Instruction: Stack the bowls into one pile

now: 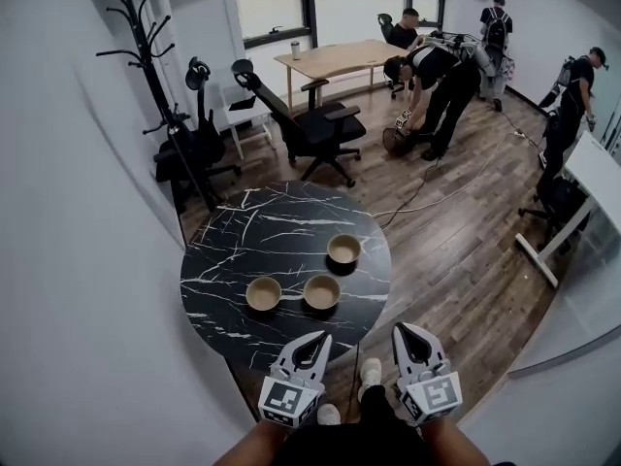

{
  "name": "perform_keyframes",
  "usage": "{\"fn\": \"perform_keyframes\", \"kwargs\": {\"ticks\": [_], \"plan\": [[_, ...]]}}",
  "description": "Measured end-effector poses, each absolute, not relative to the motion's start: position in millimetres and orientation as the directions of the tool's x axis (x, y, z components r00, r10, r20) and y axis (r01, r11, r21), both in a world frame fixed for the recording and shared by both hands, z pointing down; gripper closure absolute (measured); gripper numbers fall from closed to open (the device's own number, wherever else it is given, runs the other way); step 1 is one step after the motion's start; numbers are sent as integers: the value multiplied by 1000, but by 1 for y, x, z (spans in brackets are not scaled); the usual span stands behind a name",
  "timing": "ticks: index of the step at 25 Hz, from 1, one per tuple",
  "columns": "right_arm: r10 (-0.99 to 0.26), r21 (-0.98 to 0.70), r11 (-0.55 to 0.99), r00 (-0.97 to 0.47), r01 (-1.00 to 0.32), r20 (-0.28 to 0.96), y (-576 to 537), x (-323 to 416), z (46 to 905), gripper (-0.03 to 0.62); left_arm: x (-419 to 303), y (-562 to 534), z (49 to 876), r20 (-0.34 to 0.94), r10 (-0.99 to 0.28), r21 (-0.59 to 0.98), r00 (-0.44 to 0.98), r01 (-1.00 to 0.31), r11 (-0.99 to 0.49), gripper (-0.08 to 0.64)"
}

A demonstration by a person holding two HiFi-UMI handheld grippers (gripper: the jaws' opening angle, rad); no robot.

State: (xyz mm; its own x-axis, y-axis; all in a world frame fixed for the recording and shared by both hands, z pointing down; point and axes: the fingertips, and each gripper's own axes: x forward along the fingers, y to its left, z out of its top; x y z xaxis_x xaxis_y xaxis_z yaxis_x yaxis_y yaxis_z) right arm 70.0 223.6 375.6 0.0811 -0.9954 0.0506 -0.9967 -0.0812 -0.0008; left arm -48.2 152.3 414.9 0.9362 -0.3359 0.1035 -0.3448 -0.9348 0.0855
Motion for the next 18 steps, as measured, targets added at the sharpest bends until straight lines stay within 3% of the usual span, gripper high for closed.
{"fn": "perform_keyframes", "kwargs": {"ticks": [18], "plan": [[-989, 23, 127, -125, -992, 83, 97, 139, 402, 583, 9, 44, 446, 175, -500, 158, 848, -525, -836, 546]]}}
